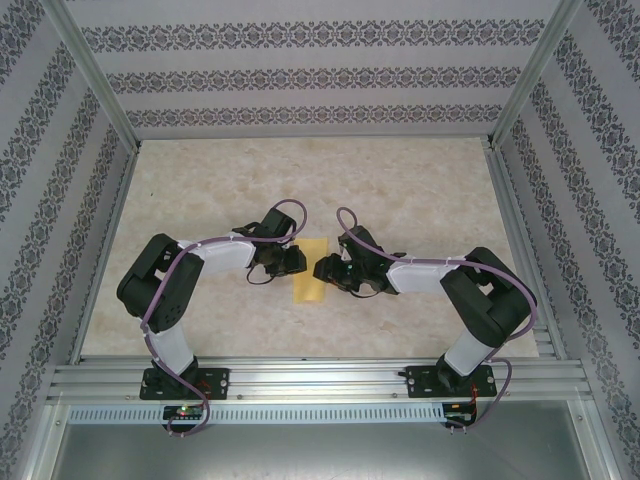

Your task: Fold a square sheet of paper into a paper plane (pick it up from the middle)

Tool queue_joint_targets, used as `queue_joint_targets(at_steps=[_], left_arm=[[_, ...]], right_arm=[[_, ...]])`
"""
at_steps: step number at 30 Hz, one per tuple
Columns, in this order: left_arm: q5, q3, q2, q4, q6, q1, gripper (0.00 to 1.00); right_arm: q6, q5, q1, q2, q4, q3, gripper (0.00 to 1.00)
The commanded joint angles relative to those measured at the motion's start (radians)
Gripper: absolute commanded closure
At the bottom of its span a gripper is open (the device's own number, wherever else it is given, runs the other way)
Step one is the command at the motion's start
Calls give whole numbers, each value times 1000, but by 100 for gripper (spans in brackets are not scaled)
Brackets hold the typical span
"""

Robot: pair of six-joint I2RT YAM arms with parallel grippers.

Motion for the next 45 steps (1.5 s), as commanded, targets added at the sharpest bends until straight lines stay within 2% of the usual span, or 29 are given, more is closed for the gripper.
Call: queue_joint_targets(at_steps=[1, 7, 13, 19, 24, 27, 30, 33, 36, 41, 45], left_arm=[[-15, -10, -18, -2, 4, -11, 77], [-17, -9, -20, -9, 6, -10, 77], [-20, -11, -23, -13, 10, -10, 77], [-13, -19, -48, -2, 15, -10, 76], [-6, -47, -127, 16, 42, -11, 72], [24, -90, -197, 45, 77, -14, 66], [21, -134, -270, 35, 134, -38, 58], [-14, -155, -338, -8, 212, -100, 52], [-104, -154, -373, -57, 282, -190, 48], [-289, -103, -342, -141, 379, -369, 43], [-419, -65, -285, -188, 417, -458, 40]], right_arm=[[14, -11, -7, -1, 51, -16, 58], [-10, -60, -33, 11, 89, 3, 54], [-24, -102, -64, 49, 104, 31, 55], [-27, -111, -69, 90, 84, 48, 67], [-17, -92, -70, 103, 62, 55, 78], [-7, -89, -70, 104, 48, 65, 84], [-2, -87, -70, 101, 30, 76, 86], [-2, -88, -71, 94, 0, 89, 85], [-11, -90, -72, 100, -53, 119, 82], [-18, -90, -75, 105, -82, 142, 82], [-11, -101, -80, 113, -81, 149, 82]])
